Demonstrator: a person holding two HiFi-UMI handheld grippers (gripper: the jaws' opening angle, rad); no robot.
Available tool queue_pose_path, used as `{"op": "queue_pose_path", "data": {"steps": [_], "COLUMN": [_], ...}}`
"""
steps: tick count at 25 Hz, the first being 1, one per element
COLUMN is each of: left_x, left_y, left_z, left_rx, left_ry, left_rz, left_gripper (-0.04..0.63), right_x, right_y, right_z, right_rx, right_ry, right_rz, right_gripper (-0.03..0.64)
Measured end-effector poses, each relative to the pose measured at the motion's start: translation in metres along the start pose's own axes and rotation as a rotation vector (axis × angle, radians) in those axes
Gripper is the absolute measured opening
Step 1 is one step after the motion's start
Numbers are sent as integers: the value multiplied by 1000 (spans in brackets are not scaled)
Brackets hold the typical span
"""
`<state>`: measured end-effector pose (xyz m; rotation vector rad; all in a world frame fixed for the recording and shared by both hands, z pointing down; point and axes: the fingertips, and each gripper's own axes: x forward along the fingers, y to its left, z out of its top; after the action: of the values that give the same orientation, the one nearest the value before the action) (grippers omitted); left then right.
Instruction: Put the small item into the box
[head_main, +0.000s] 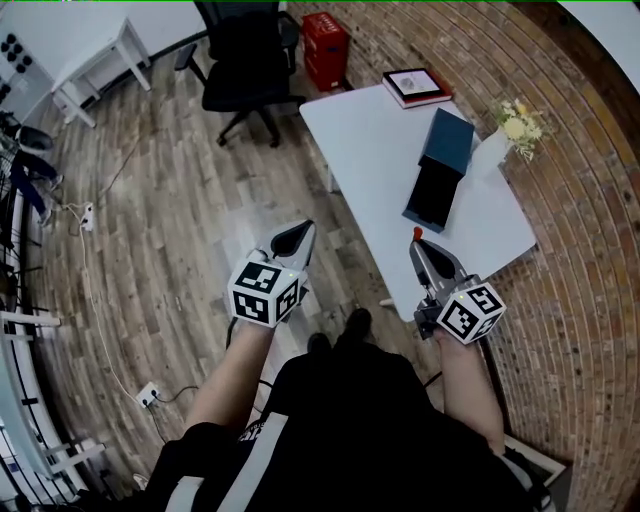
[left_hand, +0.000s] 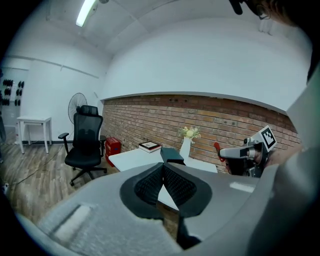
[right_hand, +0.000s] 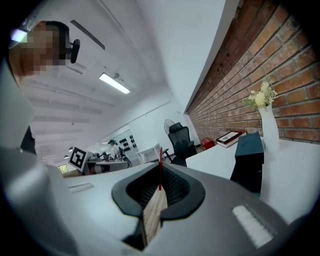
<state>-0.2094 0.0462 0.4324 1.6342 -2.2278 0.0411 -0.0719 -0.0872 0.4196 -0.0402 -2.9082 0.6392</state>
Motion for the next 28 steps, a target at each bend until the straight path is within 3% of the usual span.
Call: {"op": "queue_pose_path", "data": {"steps": [8,15,22,28], "left_x": [67,119,179,248], "left_y": [0,-13,-8,8], "left_z": [34,45,57,70], "left_rx": [51,81,93,127], "left_ry": [3,34,50,78], "left_rz": [26,-11,-100,-231], "left_gripper": [8,8,8,8], "right_x": [21,23,30,48], "right_y": [-61,-106,-154,-195], "right_z": [33,51,54,66], "right_rx": [18,50,89,116], "right_ry": [-42,-84,-95,-124], "right_rz": [21,-1,-111,-253], "right_gripper": [12,12,12,12]}}
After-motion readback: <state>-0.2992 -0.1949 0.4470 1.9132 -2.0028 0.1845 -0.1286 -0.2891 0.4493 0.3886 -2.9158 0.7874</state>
